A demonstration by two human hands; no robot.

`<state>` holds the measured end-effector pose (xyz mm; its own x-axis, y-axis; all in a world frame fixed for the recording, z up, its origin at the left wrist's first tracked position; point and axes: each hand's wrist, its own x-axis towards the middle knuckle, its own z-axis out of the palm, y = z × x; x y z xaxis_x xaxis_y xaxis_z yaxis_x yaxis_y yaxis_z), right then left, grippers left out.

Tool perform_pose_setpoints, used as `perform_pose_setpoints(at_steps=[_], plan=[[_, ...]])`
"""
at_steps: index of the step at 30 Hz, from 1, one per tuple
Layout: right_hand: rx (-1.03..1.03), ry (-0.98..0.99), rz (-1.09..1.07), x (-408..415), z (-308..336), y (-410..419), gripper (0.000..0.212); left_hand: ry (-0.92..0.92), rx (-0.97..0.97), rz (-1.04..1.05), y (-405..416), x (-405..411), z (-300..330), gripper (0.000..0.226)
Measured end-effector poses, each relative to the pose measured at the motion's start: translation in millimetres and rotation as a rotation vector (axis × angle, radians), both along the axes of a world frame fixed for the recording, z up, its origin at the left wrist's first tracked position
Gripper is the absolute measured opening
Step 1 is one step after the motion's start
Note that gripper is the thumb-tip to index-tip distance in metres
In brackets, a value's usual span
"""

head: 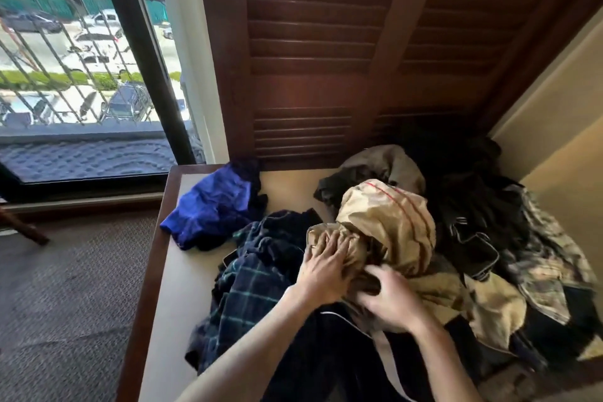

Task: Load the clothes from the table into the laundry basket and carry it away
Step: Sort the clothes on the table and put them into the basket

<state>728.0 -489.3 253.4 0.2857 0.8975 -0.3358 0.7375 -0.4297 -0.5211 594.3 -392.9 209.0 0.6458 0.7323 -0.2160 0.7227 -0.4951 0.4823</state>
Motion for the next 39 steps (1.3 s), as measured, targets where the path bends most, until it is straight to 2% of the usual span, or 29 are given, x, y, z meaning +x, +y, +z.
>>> perform_pose_setpoints(at_steps=[1,2,3,5,6,8,9,11,12,17,21,23,27,31,34,39], plan=[[0.122,0.110,-0.095,19,16,2,0.048,0.002,0.012,-0.019,2,-1,-6,0.076],[0.267,0.131,-0.219,38,32,6,0.040,-0.019,0.020,-0.037,5,-4,-9,0.076],[0.411,0.083,-0.348,57,41,12,0.041,-0.051,0.018,-0.057,9,-7,-10,0.076],[0.492,-0.049,-0.497,78,44,28,0.064,-0.106,-0.021,-0.087,13,-17,-8,0.078],[0.448,-0.016,-0.497,76,43,38,0.077,-0.119,-0.037,-0.094,12,-23,-8,0.080],[0.299,0.117,-0.379,53,26,57,0.090,-0.122,-0.054,-0.097,9,-35,-9,0.086],[0.221,0.108,-0.270,34,14,63,0.093,-0.132,-0.068,-0.080,8,-41,-9,0.090],[0.115,-0.062,-0.020,-11,-12,61,0.096,-0.152,-0.076,-0.018,11,-57,-8,0.099],[0.105,-0.137,0.035,-30,-21,53,0.096,-0.141,-0.049,0.008,13,-68,-7,0.104],[0.216,-0.207,0.033,-32,-53,12,0.104,0.028,0.118,0.206,17,-140,-15,0.119],[0.134,-0.331,0.015,-39,-80,6,0.114,-0.100,-0.071,0.414,17,-137,-26,0.094],[0.162,-0.346,-0.049,-46,-92,9,0.112,-0.102,-0.099,0.477,8,-115,-35,0.092],[0.228,-0.402,-0.100,-48,-107,20,0.097,0.013,0.012,0.609,0,-90,-58,0.091],[0.231,-0.396,-0.080,-48,-111,30,0.079,0.045,0.133,0.584,7,-96,-64,0.074],[0.215,-0.392,-0.064,-47,-115,36,0.074,0.041,0.172,0.577,7,-102,-59,0.063],[0.225,-0.393,-0.027,-51,-101,41,0.063,0.026,0.206,0.586,6,-111,-44,0.057]])
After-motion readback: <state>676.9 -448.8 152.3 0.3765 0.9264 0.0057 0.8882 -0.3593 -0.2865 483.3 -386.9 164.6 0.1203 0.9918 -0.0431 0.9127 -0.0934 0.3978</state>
